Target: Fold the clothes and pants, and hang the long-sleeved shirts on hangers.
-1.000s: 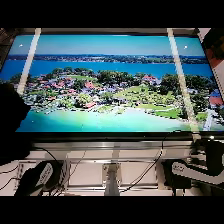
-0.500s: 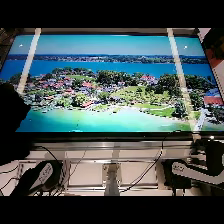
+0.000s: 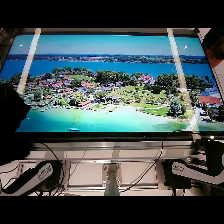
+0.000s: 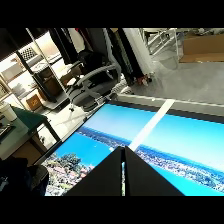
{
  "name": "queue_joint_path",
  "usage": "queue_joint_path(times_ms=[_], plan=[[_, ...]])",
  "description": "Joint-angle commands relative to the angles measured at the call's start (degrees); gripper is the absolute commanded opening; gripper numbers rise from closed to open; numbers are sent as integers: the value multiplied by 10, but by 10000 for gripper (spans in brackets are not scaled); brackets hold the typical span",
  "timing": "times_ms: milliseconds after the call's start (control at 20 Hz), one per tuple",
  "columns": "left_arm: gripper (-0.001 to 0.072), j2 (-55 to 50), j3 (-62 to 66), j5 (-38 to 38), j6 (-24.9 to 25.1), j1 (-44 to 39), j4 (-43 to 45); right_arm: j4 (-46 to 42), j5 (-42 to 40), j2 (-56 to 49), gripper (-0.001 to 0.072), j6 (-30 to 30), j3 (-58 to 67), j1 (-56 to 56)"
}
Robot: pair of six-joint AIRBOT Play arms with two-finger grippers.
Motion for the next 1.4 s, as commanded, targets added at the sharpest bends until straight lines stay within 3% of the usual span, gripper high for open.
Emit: queue_joint_path(times_ms=[0, 650, 750, 950, 1000, 1050, 1100, 1150, 1350], plan=[[692, -32, 0, 46, 0, -2, 0, 0, 0, 0, 20, 0, 0, 0], [679, -87, 0, 74, 0, -1, 35, 0, 0, 0, 19, 0, 0, 0], [535, -87, 0, 63, 0, 1, 36, 0, 0, 0, 19, 0, 0, 0], [446, -87, 0, 54, 0, 1, 37, 0, 0, 0, 20, 0, 0, 0], [358, -87, 0, 49, 0, 1, 38, 0, 0, 0, 20, 0, 0, 0], [200, -87, 0, 41, 0, 1, 38, 0, 0, 0, 20, 0, 0, 0], [93, -87, 0, 33, 0, 1, 38, 0, 0, 0, 20, 0, 0, 0], [36, -87, 0, 26, 0, 1, 38, 0, 0, 0, 20, 0, 0, 0], [12, -84, 0, 0, 0, -2, 37, 0, 0, 0, 20, 0, 0, 0]])
